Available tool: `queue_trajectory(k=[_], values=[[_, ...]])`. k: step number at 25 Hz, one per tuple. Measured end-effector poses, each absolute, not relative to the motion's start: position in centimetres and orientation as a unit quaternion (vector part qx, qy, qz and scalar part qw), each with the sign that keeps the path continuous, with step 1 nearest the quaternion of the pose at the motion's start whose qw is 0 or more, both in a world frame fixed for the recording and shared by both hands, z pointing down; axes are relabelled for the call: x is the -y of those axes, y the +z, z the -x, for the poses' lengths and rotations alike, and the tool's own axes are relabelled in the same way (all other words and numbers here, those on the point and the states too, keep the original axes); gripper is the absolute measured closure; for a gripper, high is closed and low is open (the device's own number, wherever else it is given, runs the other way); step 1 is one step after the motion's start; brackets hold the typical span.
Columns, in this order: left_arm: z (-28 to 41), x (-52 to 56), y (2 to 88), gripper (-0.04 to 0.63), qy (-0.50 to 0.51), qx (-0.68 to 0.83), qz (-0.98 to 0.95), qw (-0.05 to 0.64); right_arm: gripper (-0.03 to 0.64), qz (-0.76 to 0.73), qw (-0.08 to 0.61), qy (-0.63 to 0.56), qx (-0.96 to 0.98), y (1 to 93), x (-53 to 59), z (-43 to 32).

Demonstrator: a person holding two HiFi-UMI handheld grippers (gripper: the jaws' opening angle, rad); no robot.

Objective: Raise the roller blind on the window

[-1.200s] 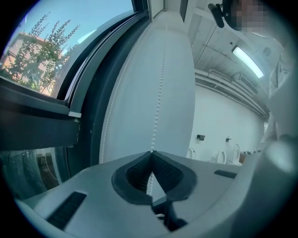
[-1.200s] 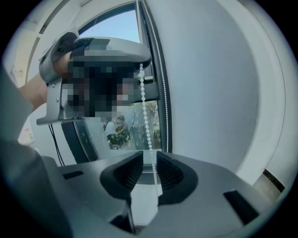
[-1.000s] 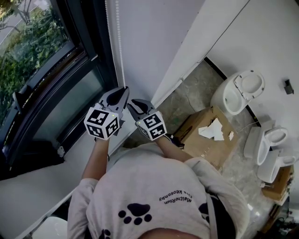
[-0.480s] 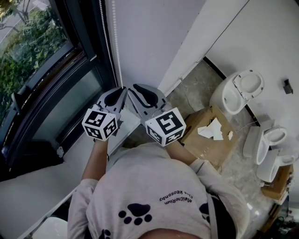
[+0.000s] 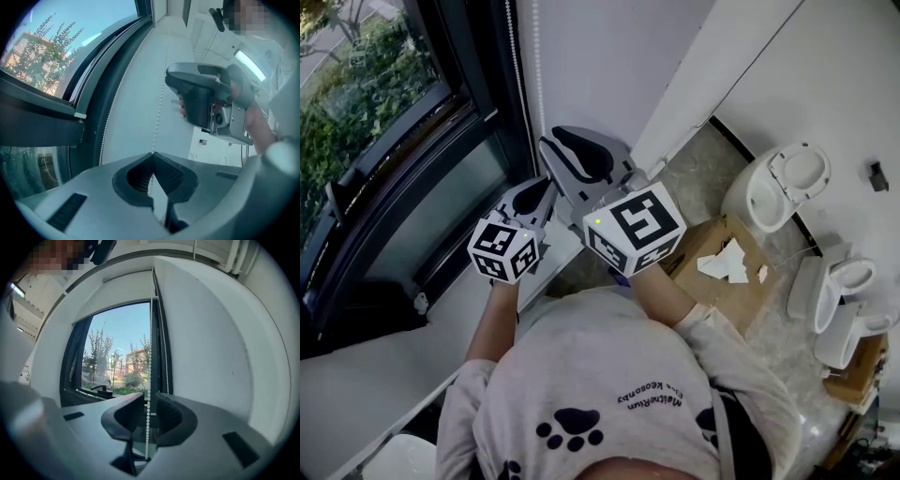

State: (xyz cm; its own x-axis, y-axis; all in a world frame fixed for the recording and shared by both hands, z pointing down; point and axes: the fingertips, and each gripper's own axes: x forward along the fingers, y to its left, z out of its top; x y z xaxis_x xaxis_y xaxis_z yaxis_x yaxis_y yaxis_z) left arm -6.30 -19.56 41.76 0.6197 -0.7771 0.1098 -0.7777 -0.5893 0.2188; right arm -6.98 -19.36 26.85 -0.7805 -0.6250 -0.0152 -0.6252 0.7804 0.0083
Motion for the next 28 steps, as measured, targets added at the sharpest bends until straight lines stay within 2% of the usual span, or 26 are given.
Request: queue_trajectory(k=[3,6,7,12,20,28], values=[[6.1,19.5,41.7,0.586,0.0,0.433,-0.893,0.124,0.535,0.329,0.003,0.014,-0.944,26.1,19.9,7.6],[5.9,19.4,41.7,0.586,-0.002,0.431,-0.894,0.125,0.601,0.326,-0.002,0.014,-0.945,25.9,20.2,8.0],[5.9,19.3,41.7,0.586,-0.004,0.431,-0.894,0.126,0.604,0.325,-0.003,0.017,-0.946,25.9,20.1,8.1],[6.2,19.2,42.3,0.586,-0.002,0.433,-0.892,0.133,0.607,0.327,0.0,0.022,-0.945,26.5,19.8,7.9],[6.0,18.2,48.3,0.586,0.037,0.443,-0.885,0.14,0.607,0.337,-0.046,-0.002,-0.94,32.7,19.2,7.9],[5.9,17.3,52.4,0.586,0.073,0.442,-0.883,0.141,0.607,0.353,-0.062,0.0,-0.934,36.9,19.1,7.6]])
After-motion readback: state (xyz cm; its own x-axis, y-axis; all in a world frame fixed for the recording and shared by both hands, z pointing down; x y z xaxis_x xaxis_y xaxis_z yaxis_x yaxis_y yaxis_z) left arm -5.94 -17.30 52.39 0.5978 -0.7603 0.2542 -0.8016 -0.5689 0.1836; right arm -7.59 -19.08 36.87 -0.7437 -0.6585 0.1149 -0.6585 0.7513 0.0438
